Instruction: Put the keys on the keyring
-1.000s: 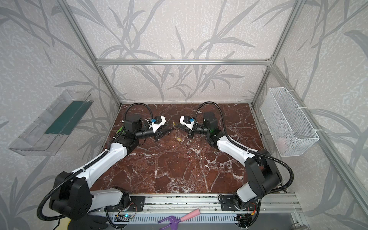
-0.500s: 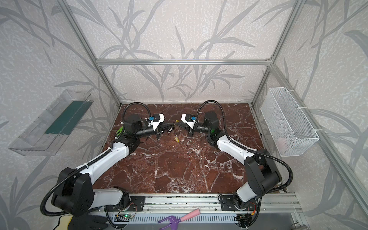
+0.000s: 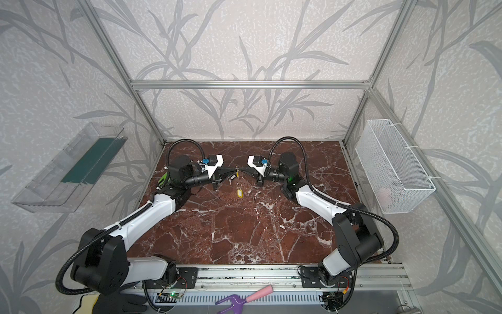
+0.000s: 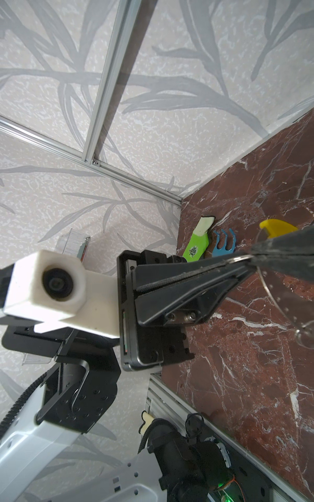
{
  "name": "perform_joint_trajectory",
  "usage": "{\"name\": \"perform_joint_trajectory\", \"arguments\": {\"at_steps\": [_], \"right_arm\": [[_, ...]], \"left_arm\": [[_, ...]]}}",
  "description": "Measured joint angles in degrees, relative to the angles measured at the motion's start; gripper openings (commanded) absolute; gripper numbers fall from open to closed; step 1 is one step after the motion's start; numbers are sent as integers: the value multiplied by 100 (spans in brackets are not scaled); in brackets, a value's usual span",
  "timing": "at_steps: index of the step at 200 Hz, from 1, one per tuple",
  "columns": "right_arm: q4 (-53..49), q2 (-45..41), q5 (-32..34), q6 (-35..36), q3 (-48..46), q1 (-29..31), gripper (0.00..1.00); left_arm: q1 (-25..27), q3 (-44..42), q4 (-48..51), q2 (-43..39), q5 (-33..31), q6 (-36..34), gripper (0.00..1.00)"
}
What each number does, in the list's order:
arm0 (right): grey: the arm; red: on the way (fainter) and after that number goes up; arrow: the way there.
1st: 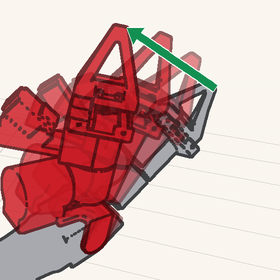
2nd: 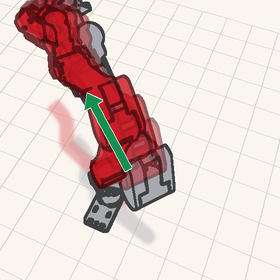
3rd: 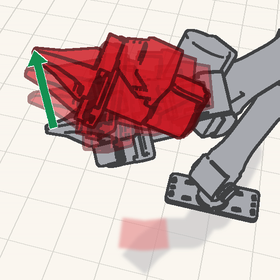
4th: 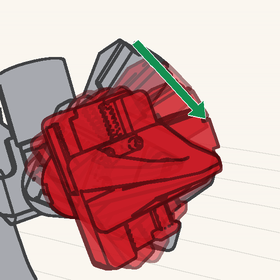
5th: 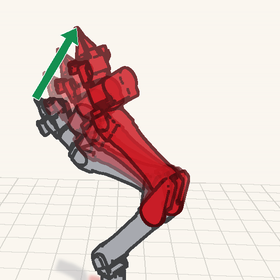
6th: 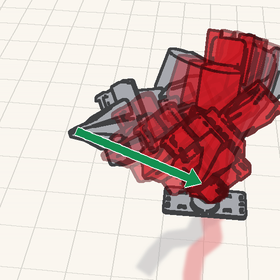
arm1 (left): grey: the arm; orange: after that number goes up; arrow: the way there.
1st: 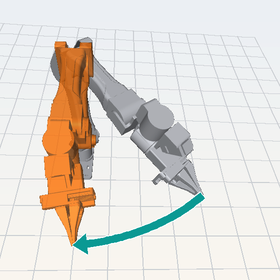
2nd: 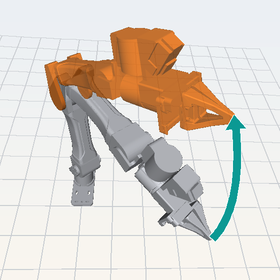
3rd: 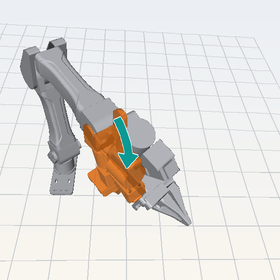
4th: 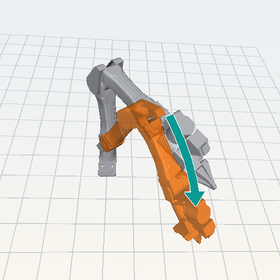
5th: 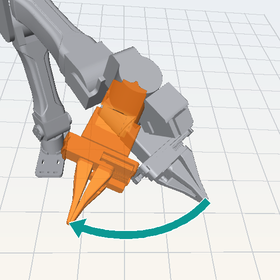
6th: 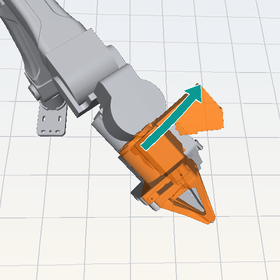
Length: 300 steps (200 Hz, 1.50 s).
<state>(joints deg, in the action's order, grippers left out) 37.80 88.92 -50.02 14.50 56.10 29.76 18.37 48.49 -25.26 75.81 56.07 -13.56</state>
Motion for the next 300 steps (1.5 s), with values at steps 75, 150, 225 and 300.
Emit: {"name": "perform_joint_trajectory", "arguments": {"at_steps": [75, 150, 225, 300], "right_arm": [[-407, -42, 153, 442, -90, -116, 33], [-1403, -197, 227, 1207, -9, -138, 33], [-1491, -186, 166, 1204, 214, -35, 30], [-1456, -74, 151, 1167, 304, 31, 23]], "left_arm": [[254, 234, 1541, -304, -737, -1869, 0], [461, 151, 1711, -581, -1672, -2999, 0], [503, 151, 1707, -581, -1716, -3086, 0], [654, 151, 1655, -581, -1720, -3082, 0]]}}
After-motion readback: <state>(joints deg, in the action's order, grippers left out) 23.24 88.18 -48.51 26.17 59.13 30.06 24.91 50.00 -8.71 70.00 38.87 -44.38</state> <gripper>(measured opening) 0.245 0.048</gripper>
